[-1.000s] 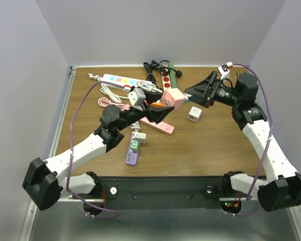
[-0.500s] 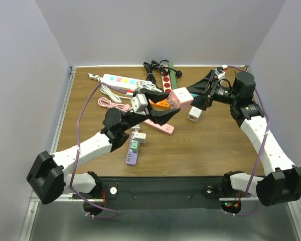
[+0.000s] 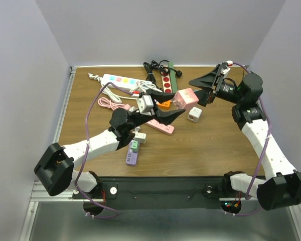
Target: Insert the plug
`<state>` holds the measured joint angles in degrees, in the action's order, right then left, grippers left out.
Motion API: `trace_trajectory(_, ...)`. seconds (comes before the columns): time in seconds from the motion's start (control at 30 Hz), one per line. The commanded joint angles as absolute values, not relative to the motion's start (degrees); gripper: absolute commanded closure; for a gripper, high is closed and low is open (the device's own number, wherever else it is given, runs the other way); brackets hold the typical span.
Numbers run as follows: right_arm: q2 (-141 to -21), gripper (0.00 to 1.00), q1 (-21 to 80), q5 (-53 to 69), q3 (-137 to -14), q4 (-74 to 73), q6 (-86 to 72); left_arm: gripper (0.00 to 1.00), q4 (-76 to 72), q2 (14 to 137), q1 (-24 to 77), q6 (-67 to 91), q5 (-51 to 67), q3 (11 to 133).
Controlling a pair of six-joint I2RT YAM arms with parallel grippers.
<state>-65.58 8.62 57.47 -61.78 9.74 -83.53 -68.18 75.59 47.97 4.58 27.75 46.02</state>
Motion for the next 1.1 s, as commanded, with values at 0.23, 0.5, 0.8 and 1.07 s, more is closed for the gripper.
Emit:
trace_trajectory(0.23, -61.70, 0.00, 9.05, 61.52, -57.48, 17.14, -86.22, 1.00, -76.46, 75.67, 48.08, 4.22, 27.33, 49.48)
trace_trajectory(0.5, -62.49, 0.00, 9.05, 63.28, -59.76, 17.31, -84.82, 1.00, -78.48, 78.40, 48.08, 5.80, 29.18, 51.76)
trace_trajectory(0.8, -61.70, 0.40, 9.05, 61.44, -58.80, 18.71, -82.36, 1.00, -79.36, 79.19, 48.08, 8.08, 30.94, 50.63)
trace_trajectory(1.07, -60.91, 0.97, 9.05, 57.84, -55.11, 24.34, -83.76, 0.83, -77.18, 78.48, 48.08, 9.40, 31.03, 47.55)
